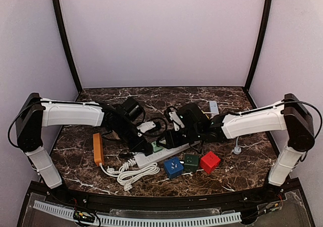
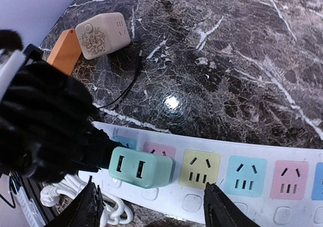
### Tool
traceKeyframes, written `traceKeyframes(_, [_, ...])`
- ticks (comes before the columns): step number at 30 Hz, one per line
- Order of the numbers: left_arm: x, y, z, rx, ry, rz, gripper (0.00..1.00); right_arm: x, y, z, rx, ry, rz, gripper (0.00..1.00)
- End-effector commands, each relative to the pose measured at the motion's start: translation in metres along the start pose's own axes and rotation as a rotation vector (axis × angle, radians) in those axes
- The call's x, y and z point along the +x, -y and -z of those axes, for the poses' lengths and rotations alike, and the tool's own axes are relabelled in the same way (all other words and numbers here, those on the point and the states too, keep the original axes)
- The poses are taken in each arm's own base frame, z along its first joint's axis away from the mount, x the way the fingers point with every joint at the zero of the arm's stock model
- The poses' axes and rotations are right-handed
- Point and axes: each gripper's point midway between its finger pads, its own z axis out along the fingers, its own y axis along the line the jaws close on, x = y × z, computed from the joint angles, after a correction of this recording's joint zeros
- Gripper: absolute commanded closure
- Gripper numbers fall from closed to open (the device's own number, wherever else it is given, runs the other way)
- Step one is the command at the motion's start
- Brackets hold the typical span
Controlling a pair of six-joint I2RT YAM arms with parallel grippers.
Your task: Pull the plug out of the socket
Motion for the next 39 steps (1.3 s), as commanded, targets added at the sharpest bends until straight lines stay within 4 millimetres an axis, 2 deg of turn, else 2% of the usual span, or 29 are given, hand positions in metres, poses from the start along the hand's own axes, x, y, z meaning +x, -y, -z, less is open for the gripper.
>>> traceKeyframes(1, [0.003,0.006,0.003,0.036,-0.007,-0.008,0.99,-0.016,-0.014,-0.010,-0.042,0.058,-0.070,0.41])
traceKeyframes(8, [0.002,0.007,0.004,0.040,-0.006,-0.009,0.99,-0.011,-0.012,-0.023,-0.046,0.052,-0.119,0.56])
traceKeyframes(15, [0.001,0.008,0.005,0.042,0.000,-0.009,0.99,-0.001,-0.010,-0.035,-0.043,0.011,-0.128,0.63])
traceKeyframes(22, [-0.001,0.007,0.007,0.036,0.011,-0.005,0.99,0.031,0.005,-0.041,0.027,-0.080,-0.140,0.80])
traceKeyframes(25, [-0.004,0.006,0.009,0.027,0.021,-0.001,0.99,0.050,0.012,-0.044,0.053,-0.131,-0.150,0.84])
traceKeyframes(29, [-0.011,0.006,0.016,0.012,0.065,-0.006,0.99,0.064,0.018,-0.049,0.074,-0.171,-0.177,0.90])
traceKeyframes(39, [-0.025,0.010,0.028,0.023,0.153,-0.013,0.99,0.078,0.029,-0.051,0.131,-0.209,-0.200,0.94])
